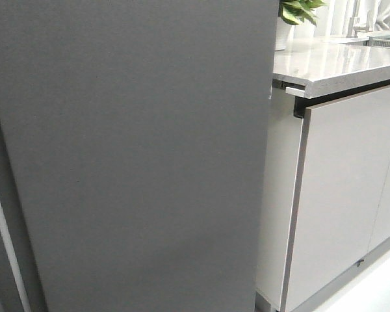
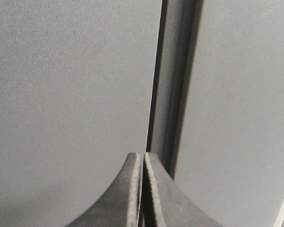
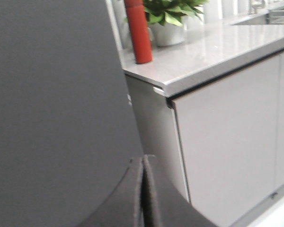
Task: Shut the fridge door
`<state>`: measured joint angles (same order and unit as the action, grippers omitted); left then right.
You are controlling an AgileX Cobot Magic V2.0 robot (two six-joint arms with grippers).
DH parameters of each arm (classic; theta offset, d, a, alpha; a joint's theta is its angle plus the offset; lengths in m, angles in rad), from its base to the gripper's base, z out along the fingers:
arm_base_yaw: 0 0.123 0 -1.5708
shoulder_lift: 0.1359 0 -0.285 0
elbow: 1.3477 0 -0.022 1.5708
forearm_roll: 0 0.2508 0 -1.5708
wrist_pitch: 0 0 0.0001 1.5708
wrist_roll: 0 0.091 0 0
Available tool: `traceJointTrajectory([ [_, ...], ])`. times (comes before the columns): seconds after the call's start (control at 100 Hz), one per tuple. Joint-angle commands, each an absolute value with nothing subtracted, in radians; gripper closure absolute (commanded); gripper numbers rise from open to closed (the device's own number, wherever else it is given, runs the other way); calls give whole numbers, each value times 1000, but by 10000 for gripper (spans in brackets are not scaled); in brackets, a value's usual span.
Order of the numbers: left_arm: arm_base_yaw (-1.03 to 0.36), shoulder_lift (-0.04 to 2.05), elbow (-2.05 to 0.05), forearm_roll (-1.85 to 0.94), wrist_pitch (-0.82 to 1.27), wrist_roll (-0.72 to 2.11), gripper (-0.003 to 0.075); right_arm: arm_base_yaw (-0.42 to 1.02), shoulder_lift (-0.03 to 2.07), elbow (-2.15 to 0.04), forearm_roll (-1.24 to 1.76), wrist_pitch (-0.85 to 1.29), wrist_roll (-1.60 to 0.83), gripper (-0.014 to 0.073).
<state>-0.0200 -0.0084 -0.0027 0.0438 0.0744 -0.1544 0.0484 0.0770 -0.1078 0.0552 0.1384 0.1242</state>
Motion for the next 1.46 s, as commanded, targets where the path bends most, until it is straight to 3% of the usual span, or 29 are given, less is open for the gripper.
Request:
traceJointTrajectory([
  [0.0, -22, -29, 38, 37, -9, -156, 740, 40, 53, -65, 42, 0, 116, 665],
  [0.15, -22, -29, 38, 37, -9, -156, 740, 40, 16, 39, 22, -86, 116, 665],
  [1.45, -22, -29, 38, 37, -9, -156, 740, 40, -30, 35, -77, -88, 116, 665],
])
